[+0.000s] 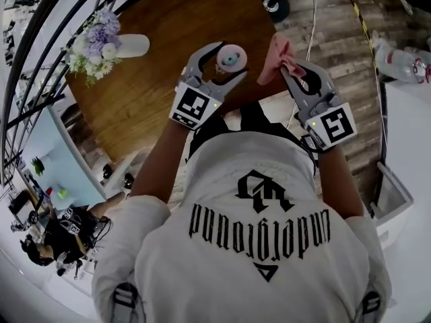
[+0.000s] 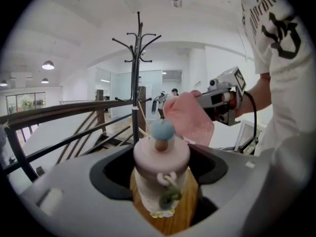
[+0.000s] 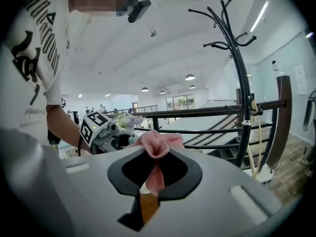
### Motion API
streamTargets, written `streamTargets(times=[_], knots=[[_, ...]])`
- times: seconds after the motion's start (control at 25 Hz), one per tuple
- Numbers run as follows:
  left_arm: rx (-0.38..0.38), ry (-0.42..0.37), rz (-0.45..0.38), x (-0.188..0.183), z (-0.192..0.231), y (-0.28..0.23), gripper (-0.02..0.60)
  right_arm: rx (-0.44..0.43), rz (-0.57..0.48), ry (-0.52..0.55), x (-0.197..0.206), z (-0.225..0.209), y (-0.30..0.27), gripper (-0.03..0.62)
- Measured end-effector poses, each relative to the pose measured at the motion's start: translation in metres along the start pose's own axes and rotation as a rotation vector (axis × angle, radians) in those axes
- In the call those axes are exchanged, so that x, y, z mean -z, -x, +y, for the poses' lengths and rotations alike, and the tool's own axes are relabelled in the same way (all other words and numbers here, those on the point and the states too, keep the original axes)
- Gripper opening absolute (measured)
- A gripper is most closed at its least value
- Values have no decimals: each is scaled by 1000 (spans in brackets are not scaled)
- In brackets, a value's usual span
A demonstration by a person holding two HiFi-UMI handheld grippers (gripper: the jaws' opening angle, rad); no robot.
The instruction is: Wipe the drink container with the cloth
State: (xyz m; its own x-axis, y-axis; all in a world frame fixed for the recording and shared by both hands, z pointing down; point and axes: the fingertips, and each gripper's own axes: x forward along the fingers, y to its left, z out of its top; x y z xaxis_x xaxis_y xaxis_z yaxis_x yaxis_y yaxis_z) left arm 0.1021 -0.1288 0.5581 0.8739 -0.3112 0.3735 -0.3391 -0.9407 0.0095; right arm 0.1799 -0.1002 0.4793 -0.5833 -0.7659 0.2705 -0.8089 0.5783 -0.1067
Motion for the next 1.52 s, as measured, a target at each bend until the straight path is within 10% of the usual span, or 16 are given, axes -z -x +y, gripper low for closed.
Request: streamTargets(times=[0.88, 1.2, 1.52], knots=[[-174, 92, -120, -146, 30, 98, 383, -358, -157, 175, -125, 67, -42, 26], [-149, 96, -194, -205, 51, 134, 383, -340, -272, 189, -169, 82, -52, 26], [-188, 65, -218, -239, 79, 167, 383, -309, -170, 183, -118, 100, -85, 26]])
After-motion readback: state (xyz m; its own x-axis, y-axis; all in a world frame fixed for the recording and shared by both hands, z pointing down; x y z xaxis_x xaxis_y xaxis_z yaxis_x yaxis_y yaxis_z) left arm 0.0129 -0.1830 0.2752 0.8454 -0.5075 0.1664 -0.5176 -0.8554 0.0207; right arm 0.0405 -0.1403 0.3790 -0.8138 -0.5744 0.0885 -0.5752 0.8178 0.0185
